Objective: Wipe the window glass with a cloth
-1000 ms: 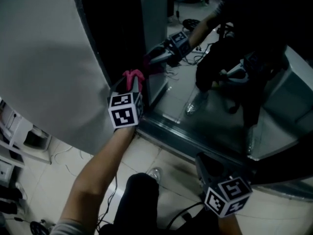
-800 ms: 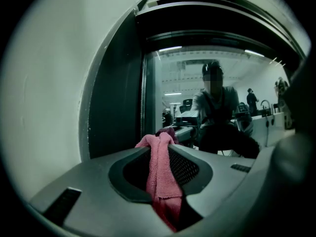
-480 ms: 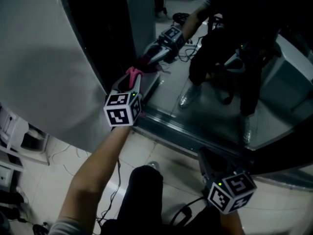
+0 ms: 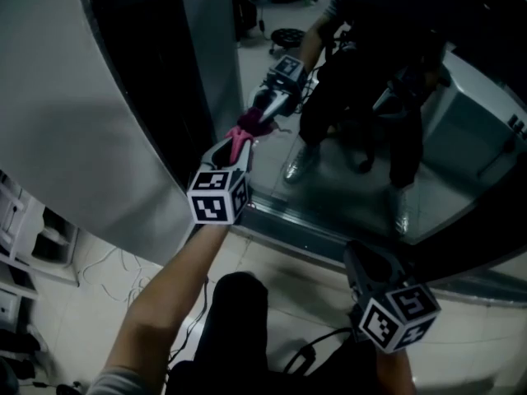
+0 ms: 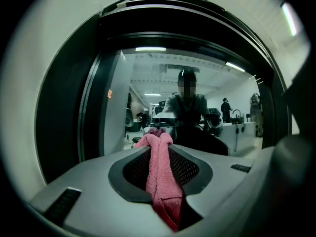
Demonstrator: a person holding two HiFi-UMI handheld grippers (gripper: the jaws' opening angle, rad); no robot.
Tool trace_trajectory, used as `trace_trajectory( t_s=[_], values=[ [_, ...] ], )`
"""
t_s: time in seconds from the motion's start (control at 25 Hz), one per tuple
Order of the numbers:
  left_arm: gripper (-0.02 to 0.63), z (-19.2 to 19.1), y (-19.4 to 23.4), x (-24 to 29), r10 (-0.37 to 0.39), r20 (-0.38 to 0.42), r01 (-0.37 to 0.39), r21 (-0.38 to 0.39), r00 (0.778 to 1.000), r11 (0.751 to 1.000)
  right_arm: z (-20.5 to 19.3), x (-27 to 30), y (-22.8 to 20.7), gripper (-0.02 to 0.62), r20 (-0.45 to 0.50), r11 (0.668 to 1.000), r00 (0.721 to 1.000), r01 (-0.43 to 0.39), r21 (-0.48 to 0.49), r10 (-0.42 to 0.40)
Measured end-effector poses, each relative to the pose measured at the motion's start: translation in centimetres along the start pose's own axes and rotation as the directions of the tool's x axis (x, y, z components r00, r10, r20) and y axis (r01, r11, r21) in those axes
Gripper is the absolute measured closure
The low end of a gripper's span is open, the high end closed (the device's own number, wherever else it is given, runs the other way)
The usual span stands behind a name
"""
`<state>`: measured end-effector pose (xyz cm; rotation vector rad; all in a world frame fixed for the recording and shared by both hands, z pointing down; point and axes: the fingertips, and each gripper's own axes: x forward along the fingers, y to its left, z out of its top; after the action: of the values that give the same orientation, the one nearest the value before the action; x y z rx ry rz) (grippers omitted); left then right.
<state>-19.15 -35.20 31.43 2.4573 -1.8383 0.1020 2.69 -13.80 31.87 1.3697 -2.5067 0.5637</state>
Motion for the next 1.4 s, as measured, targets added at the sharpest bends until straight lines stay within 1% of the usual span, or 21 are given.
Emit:
trace_trajectory(
  t_s=[0.2, 0.44, 0.64, 0.84, 1.08, 1.4],
  values=[
    [0.509, -0.7, -5.9, 0.6, -0.06, -0.001, 0.06, 0.008, 0.998, 0.998, -1.0, -2.8, -2.2, 0.571, 0.044, 0.999, 0.998, 0.037, 0.029, -0.038],
    [0.509, -1.2, -11.4, 0.8, -0.12, -0.02, 0.12, -0.02, 0.993, 0.993, -1.3, -6.5, -4.9, 0.571, 0.076, 0.994, 0.993, 0.09, 0.068, -0.095],
    [0.509, -1.8, -15.5, 1.0, -0.167, -0.033, 0.166, -0.027, 0.985, 0.986, -1.8, -9.2, -6.8, 0.571, 0.095, 0.986, 0.985, 0.133, 0.097, -0.142],
    [0.51, -2.5, -19.9, 1.2, -0.223, -0.04, 0.222, -0.03, 0.974, 0.975, -1.8, -11.7, -8.8, 0.571, 0.107, 0.979, 0.976, 0.178, 0.102, -0.188],
    [0.509, -3.2, -24.1, 1.4, -0.261, -0.048, 0.258, -0.049, 0.964, 0.965, -1.1, -14.3, -10.5, 0.571, 0.134, 0.966, 0.961, 0.227, 0.123, -0.243],
    [0.51, -3.7, -28.8, 1.5, -0.293, -0.052, 0.29, -0.058, 0.955, 0.955, -3.3, -17.1, -12.2, 0.571, 0.112, 0.943, 0.945, 0.286, 0.17, -0.307]
  ],
)
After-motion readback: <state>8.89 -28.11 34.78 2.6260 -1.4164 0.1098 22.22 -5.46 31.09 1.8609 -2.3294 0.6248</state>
